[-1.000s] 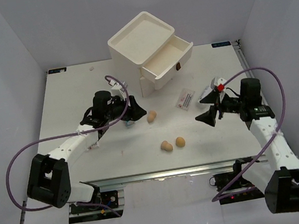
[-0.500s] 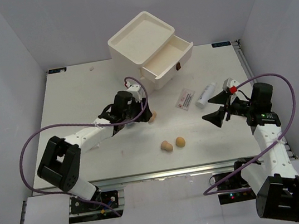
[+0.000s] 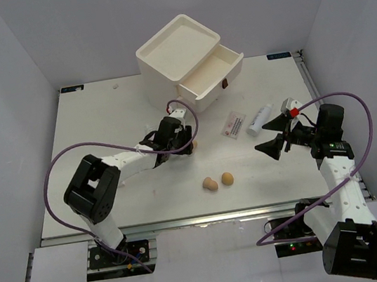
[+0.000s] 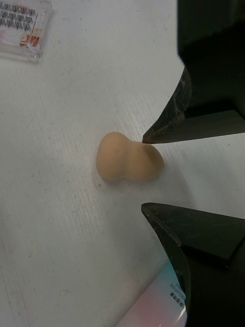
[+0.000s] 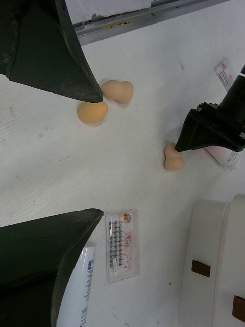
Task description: Organize the makeup
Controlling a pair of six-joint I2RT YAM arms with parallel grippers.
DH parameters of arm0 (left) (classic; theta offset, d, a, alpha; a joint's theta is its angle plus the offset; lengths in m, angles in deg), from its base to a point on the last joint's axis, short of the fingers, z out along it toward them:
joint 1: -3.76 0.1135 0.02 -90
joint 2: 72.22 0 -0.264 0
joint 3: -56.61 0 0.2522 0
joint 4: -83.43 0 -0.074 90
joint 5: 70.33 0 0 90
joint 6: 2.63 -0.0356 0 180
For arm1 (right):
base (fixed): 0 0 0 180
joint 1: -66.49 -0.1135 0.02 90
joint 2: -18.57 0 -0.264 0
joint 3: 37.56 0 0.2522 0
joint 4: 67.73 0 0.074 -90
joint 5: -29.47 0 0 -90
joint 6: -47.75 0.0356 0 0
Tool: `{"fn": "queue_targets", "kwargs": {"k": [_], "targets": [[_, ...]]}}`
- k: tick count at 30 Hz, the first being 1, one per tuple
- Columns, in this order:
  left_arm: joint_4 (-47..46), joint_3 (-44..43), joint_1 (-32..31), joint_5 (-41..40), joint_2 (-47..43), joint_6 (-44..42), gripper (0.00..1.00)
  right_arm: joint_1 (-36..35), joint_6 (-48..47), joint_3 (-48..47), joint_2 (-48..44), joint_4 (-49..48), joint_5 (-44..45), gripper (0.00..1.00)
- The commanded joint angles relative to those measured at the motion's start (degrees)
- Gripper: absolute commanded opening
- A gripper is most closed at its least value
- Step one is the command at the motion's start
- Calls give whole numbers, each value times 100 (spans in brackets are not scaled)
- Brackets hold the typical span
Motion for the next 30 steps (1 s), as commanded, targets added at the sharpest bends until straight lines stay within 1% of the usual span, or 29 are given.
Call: {"fn": "queue_targets", "kwargs": {"k": [1, 5, 8, 10, 11, 12, 15, 17, 19, 25, 27, 30], "targets": [[-288, -316, -122, -319, 216, -9, 61, 40, 60, -110, -27, -152, -99, 91], [-315, -449, -131, -228, 456, -23, 57, 40, 60, -101, -37, -152, -98, 91], [-343, -452, -134, -138, 543, 21, 48, 40, 69, -101, -45, -152, -90, 91], [-374, -403, -139, -117, 523, 53, 39, 32, 69, -101, -53, -152, -90, 91], [-406, -353, -146, -124, 485, 66, 30, 44, 69, -101, -47, -152, -96, 91], [-437, -299, -151, -129, 436, 89, 24, 49, 69, -101, -48, -152, -102, 91], [-541, -81, -172, -143, 179, 155, 9, 49, 69, -109, -46, -152, -115, 91], [-578, 76, -194, -126, -67, 194, 3, 49, 77, -110, -54, -152, -125, 91], [-613, 228, -250, -107, -369, 182, 0, 51, 78, -101, -60, -152, -116, 91], [-818, 592, -377, 345, -1522, -171, 0, 65, 86, -103, -36, -151, -116, 91], [-861, 571, -393, 583, -1942, -331, 0, 59, 94, -101, -36, -152, -116, 91], [-856, 269, -395, 710, -2254, -555, 0, 69, 95, -101, -35, -152, -124, 91]]}}
